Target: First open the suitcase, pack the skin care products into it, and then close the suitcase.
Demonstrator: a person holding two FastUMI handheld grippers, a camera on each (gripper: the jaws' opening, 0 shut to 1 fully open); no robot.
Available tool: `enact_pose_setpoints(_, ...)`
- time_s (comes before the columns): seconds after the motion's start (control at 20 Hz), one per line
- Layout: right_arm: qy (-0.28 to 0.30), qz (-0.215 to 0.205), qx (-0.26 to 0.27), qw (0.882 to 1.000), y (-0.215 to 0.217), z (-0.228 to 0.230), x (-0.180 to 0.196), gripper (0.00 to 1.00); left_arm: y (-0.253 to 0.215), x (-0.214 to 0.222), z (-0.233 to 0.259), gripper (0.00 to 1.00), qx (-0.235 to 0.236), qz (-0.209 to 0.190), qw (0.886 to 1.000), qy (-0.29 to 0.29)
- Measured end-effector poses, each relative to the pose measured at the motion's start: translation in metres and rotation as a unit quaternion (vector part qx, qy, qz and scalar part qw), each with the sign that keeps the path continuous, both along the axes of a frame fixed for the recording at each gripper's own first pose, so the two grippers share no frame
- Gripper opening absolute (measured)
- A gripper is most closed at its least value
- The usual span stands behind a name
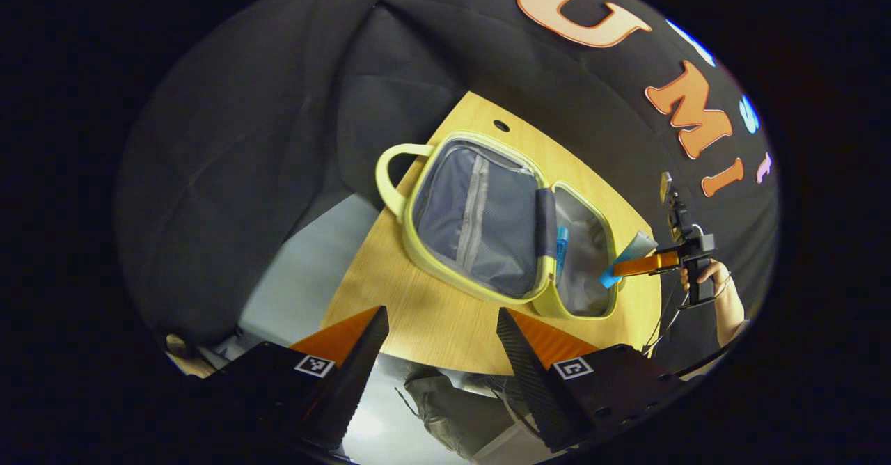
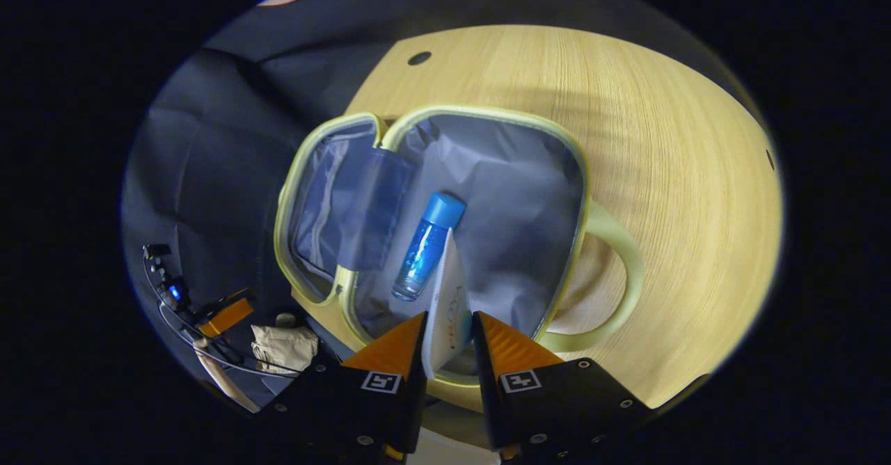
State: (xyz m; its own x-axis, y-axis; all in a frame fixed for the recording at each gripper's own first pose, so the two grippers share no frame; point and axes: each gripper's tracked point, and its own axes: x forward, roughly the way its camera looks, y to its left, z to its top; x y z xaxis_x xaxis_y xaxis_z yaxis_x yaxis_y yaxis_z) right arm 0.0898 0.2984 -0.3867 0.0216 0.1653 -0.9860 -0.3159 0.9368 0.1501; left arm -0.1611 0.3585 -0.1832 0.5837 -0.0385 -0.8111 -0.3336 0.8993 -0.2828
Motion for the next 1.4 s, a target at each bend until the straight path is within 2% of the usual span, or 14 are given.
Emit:
enact_pose_setpoints(0.2,0.023,-0.017,-0.043,0.999,-0.011,-0.032,0.004,0.37,-0.007,-0.002,-0.021,0.98,-0.009,0.015,1.000,0.009)
enact_pose_setpoints(0.25,0.023,-0.022,-0.052,0.998,-0.013,-0.038,0.004,0.32,-0.008,-0.003,-0.022,0.98,-0.018,0.019,1.000,0.008)
enact_pose_setpoints(0.35,0.028,-0.034,-0.063,0.997,-0.018,-0.042,0.001,0.33,-0.010,-0.004,-0.026,0.98,-0.029,0.028,0.999,0.009)
enact_pose_setpoints(0.5,0.020,-0.029,-0.043,0.998,-0.007,-0.029,-0.006,0.49,-0.007,-0.002,-0.029,0.98,-0.029,0.033,0.999,0.009)
enact_pose_setpoints(0.65,-0.003,-0.027,-0.005,1.000,0.010,-0.004,-0.007,0.95,-0.005,0.012,-0.027,0.98,-0.035,0.035,0.999,-0.004)
enact_pose_setpoints(0.85,-0.062,-0.024,0.033,0.997,0.019,0.022,0.000,0.96,0.007,0.046,-0.027,0.98,-0.048,0.044,0.997,-0.033)
enact_pose_setpoints(1.05,-0.108,-0.028,0.067,0.991,0.024,0.052,-0.004,0.96,0.042,0.086,-0.026,0.98,-0.046,0.062,0.995,-0.056)
enact_pose_setpoints(1.25,-0.119,-0.048,0.091,0.988,0.017,0.077,-0.013,0.96,0.085,0.134,-0.027,0.98,-0.093,0.106,0.985,-0.094)
enact_pose_setpoints(1.4,-0.131,-0.067,0.096,0.984,0.005,0.089,-0.010,0.96,0.112,0.162,-0.050,0.98,-0.134,0.147,0.975,-0.103)
